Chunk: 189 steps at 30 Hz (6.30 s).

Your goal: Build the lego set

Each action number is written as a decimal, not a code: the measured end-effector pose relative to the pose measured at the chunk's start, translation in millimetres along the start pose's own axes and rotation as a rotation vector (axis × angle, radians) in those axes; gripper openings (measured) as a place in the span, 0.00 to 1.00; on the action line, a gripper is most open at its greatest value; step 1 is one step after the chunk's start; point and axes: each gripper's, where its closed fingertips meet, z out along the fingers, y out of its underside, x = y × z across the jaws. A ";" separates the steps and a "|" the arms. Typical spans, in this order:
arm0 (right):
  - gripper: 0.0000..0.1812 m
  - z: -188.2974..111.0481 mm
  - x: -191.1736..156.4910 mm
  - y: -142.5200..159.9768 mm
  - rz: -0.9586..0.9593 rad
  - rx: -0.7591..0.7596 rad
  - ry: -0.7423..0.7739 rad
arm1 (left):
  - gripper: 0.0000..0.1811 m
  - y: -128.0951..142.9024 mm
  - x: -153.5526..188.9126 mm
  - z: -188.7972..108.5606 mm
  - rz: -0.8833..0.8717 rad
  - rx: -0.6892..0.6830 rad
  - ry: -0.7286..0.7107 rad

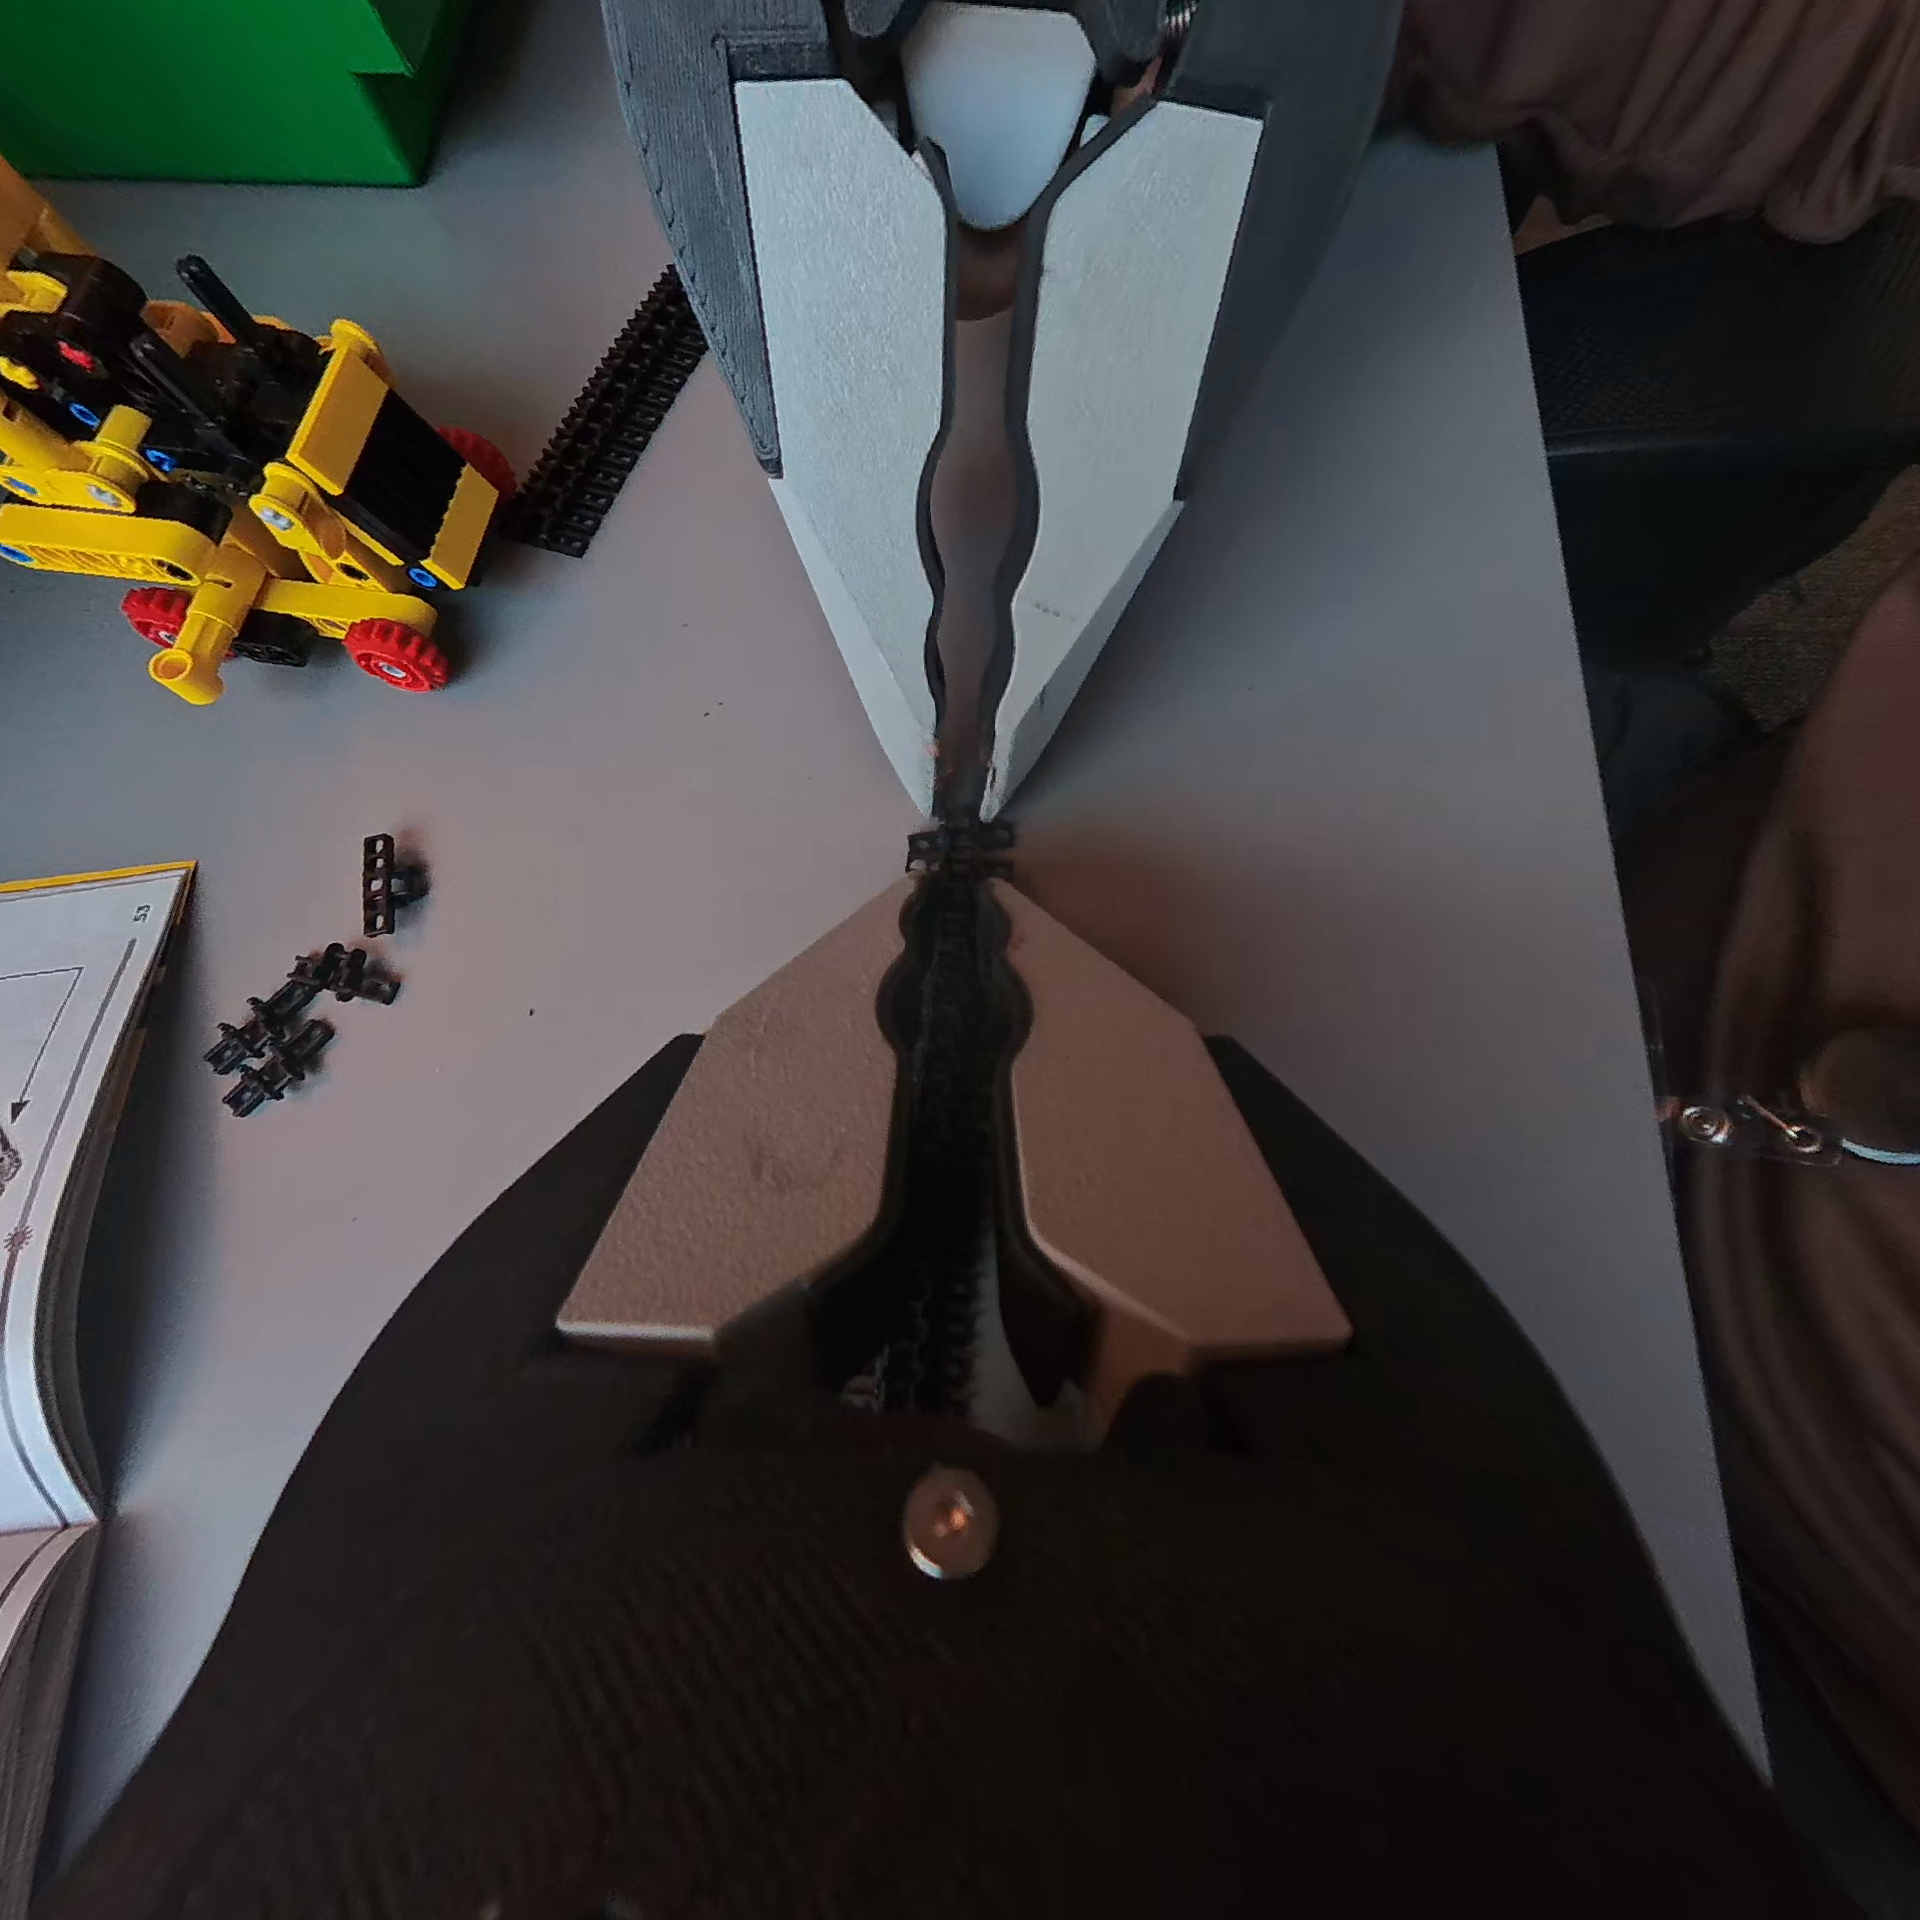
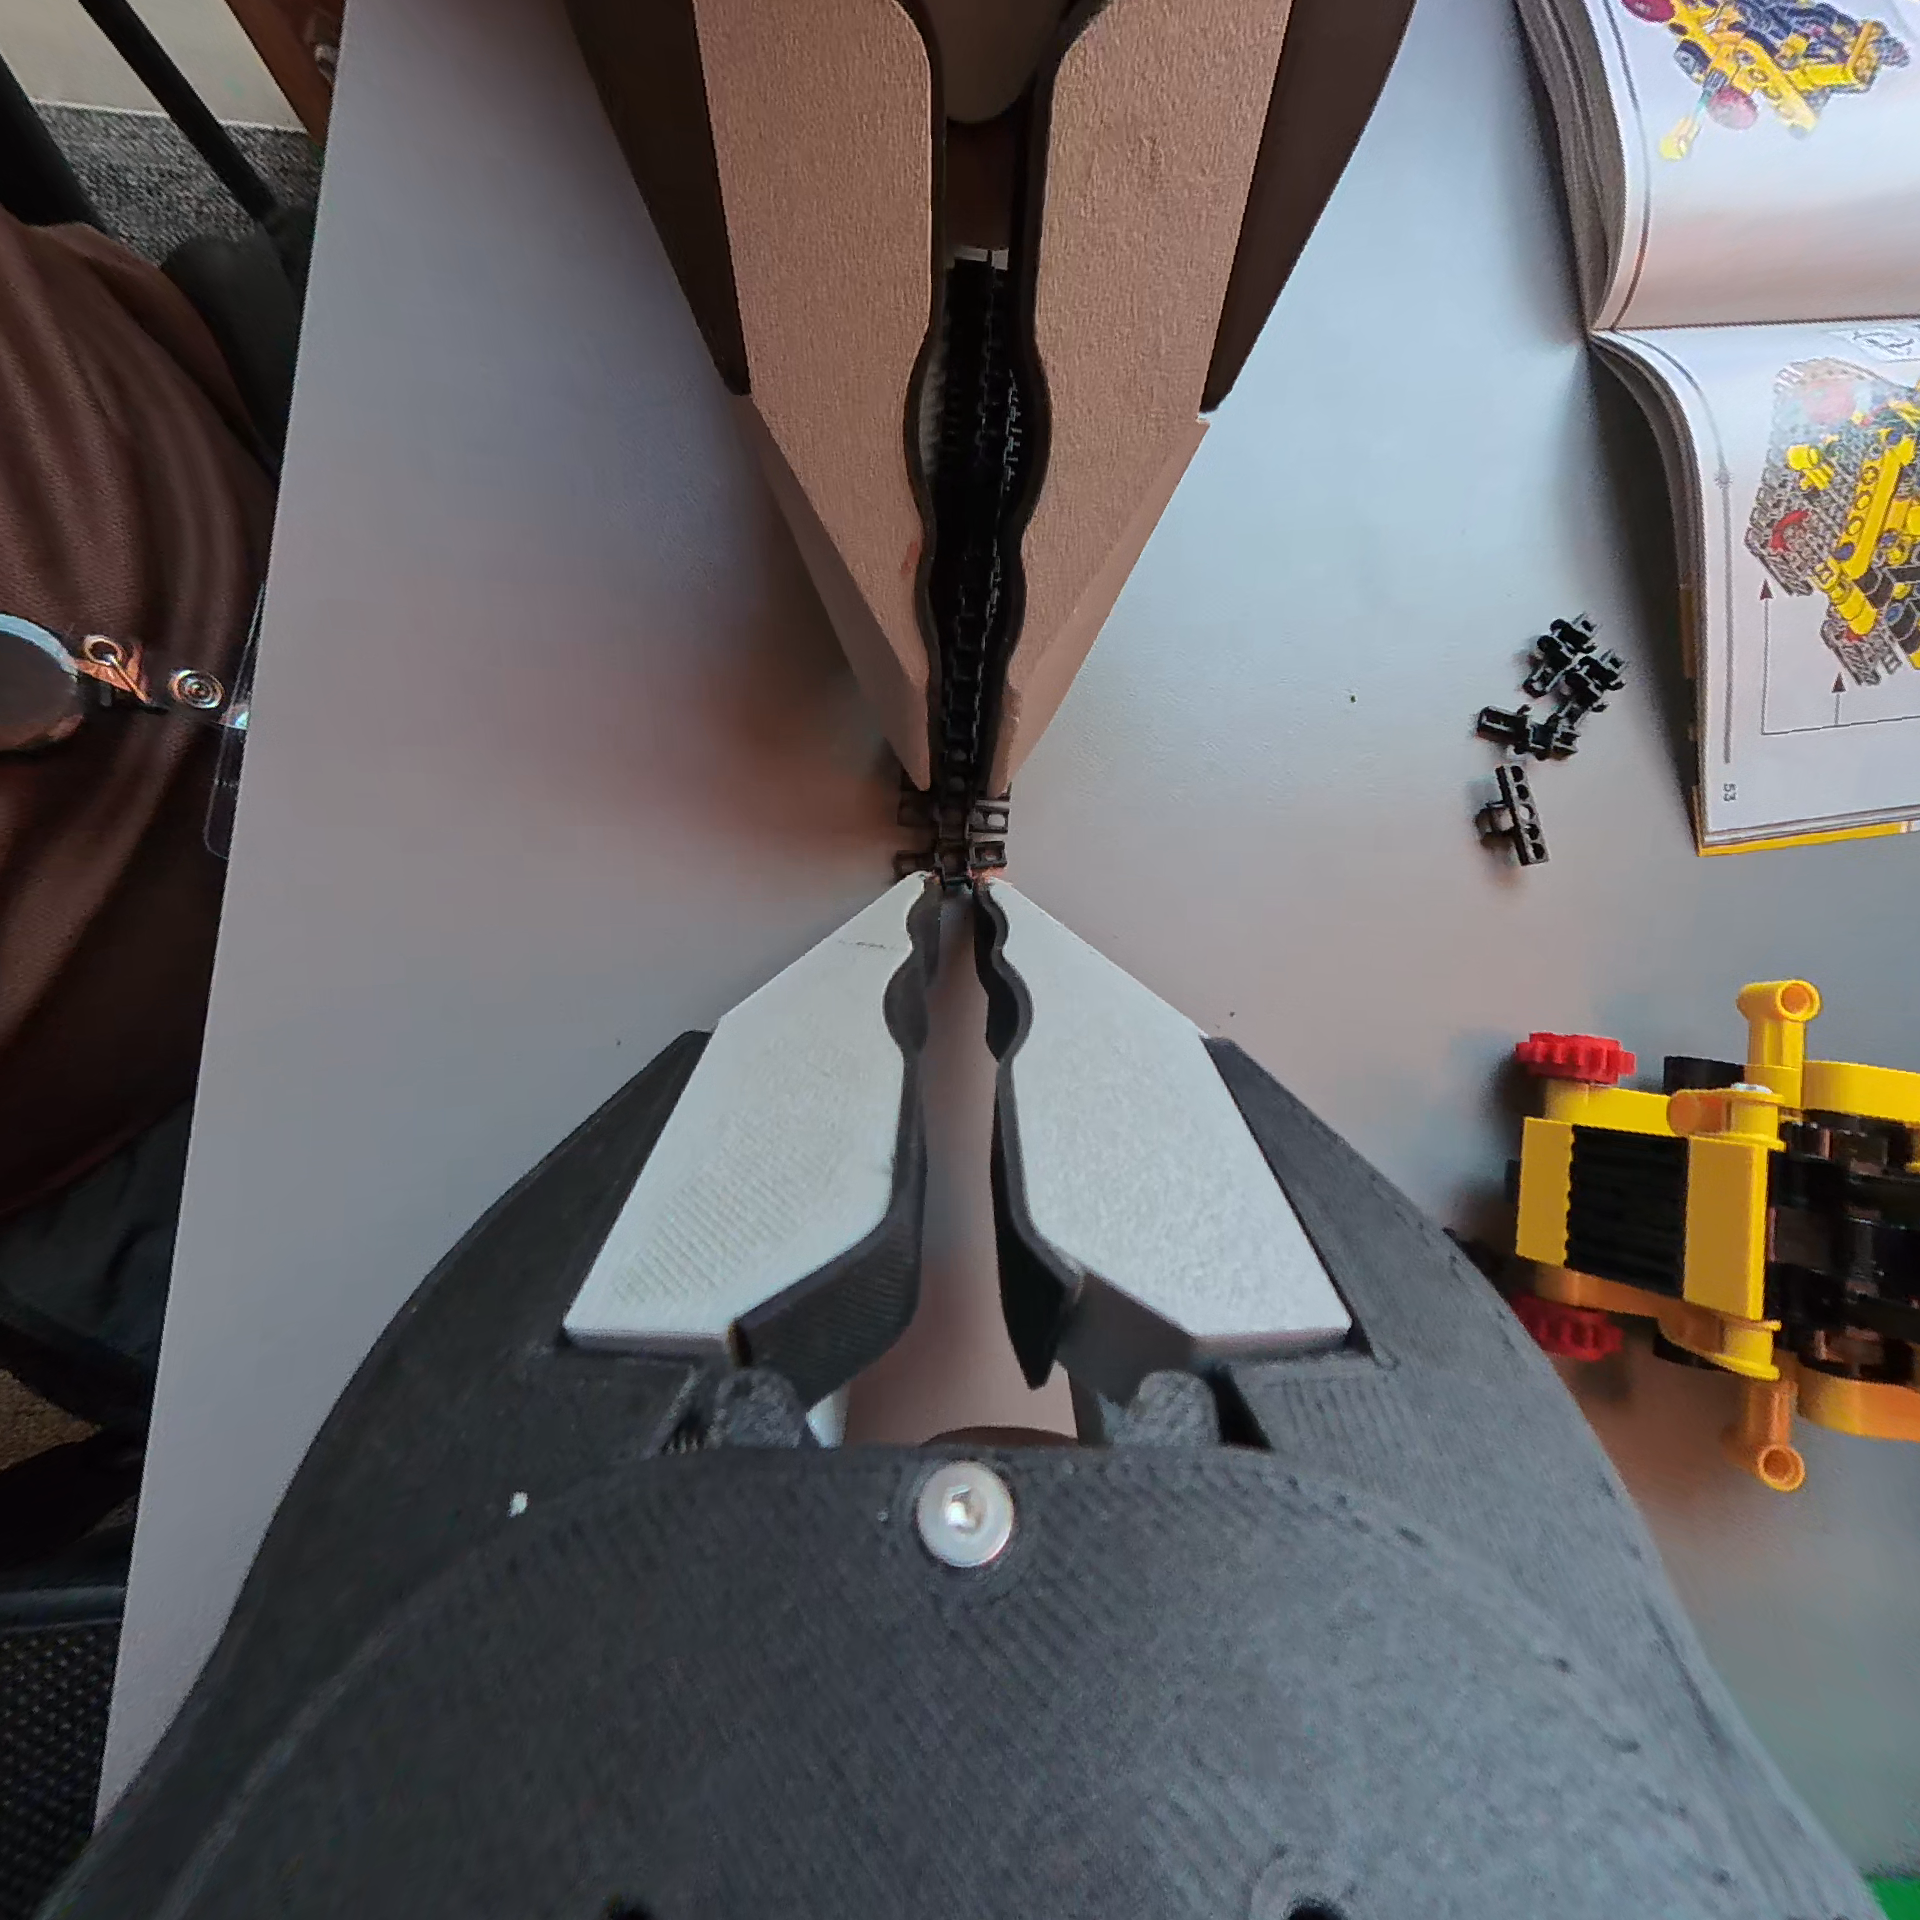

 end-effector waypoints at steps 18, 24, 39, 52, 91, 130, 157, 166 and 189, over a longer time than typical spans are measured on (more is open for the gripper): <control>0.01 0.5 -0.6 -0.9 0.028 -0.002 -0.004 | 0.01 -0.5 0.8 1.8 -0.055 -0.016 -0.019; 0.01 1.2 -0.7 -1.8 0.026 -0.005 0.001 | 0.00 -1.0 3.9 3.7 -0.053 -0.021 -0.020; 0.01 1.8 -1.1 -2.8 0.017 -0.001 0.002 | 0.03 -4.1 4.0 -0.2 -0.051 -0.002 -0.003; 0.01 2.3 -1.0 -3.4 0.018 0.001 0.001 | 0.00 -5.1 -3.4 4.7 -0.080 -0.001 -0.005; 0.01 2.0 -1.8 -3.0 0.004 -0.005 0.004 | 0.00 0.3 -0.6 7.1 0.147 -0.266 -0.061; 0.05 -76.7 98.1 -28.8 0.172 0.443 0.690 | 0.09 0.5 -97.2 -28.0 -0.151 -0.026 -0.333; 0.06 -54.7 73.2 -34.6 0.384 0.491 0.322 | 0.03 -55.2 -77.9 -30.9 0.449 0.132 -0.599; 0.01 -54.4 62.4 -46.4 0.353 0.543 0.279 | 0.03 -59.6 -56.3 -31.0 0.608 0.118 -0.692; 0.02 -18.2 21.5 5.7 -0.608 -0.390 0.600 | 0.06 2.6 -88.0 -45.1 0.073 0.106 -0.503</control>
